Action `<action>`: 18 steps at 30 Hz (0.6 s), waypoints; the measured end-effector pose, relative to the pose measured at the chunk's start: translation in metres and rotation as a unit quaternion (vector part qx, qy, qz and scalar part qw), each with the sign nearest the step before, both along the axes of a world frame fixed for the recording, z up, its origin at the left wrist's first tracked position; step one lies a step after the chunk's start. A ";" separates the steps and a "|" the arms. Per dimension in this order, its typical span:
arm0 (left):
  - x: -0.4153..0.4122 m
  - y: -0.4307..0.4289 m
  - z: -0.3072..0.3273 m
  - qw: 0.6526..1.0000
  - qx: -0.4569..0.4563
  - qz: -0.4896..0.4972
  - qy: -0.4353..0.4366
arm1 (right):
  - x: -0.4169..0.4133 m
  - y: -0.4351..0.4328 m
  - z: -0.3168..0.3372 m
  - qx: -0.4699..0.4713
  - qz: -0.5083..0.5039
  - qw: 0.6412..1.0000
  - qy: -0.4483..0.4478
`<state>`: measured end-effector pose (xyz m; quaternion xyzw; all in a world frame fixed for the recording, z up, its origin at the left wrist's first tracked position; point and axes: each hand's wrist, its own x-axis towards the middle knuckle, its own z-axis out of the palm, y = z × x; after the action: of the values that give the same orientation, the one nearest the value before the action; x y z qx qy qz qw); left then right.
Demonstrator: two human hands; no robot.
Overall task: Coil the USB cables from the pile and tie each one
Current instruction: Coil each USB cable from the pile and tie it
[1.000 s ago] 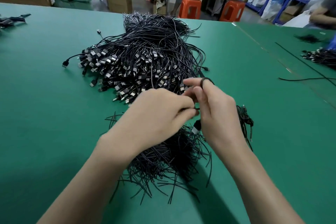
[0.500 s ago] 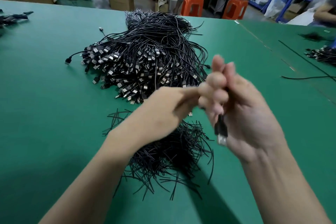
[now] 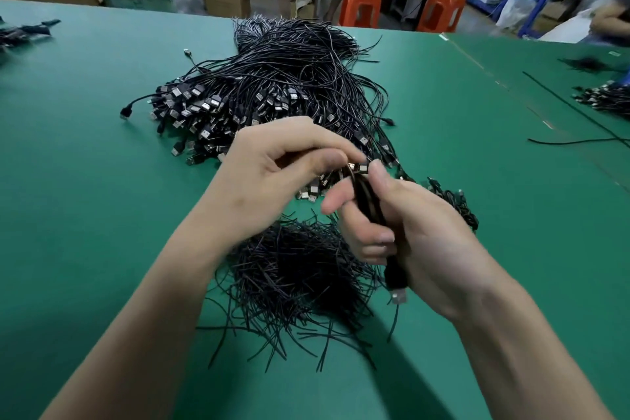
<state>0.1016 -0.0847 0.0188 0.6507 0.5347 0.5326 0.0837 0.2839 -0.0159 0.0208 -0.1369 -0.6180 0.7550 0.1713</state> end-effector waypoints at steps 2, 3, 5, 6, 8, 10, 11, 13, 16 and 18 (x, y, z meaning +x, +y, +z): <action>0.003 0.002 -0.004 1.000 -0.009 -0.015 -0.011 | -0.001 -0.004 0.005 -0.082 0.032 0.993 0.076; 0.006 0.004 -0.006 0.999 -0.021 -0.025 -0.012 | -0.001 -0.004 0.009 -0.104 0.025 0.988 0.109; 0.016 0.008 -0.011 0.996 -0.068 -0.044 -0.020 | -0.003 0.000 0.017 -0.141 -0.031 0.975 0.168; 0.022 0.009 -0.013 0.994 -0.099 -0.049 -0.011 | -0.004 0.004 0.021 -0.150 -0.073 0.967 0.191; 0.034 0.011 -0.016 0.987 -0.150 -0.053 0.024 | -0.004 0.010 0.026 -0.096 -0.169 0.959 0.208; 0.040 0.010 -0.015 0.984 -0.162 -0.056 0.057 | -0.001 0.016 0.027 0.053 -0.247 0.953 0.167; 0.041 0.009 -0.012 0.982 -0.162 -0.059 0.076 | 0.001 0.017 0.025 0.147 -0.268 0.943 0.130; 0.039 0.008 -0.006 0.978 -0.158 -0.058 0.126 | 0.005 0.020 0.018 0.325 -0.287 0.900 0.039; 0.027 0.003 0.002 0.965 -0.159 -0.023 0.206 | 0.007 0.021 0.007 0.499 -0.267 0.815 -0.126; 0.014 -0.003 0.009 0.955 -0.171 0.019 0.243 | 0.007 0.019 0.000 0.542 -0.212 0.781 -0.227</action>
<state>0.1156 -0.0880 0.0277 0.7264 0.6340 0.2603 0.0509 0.2912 0.0032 0.0210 -0.3164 -0.9015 0.1872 0.2283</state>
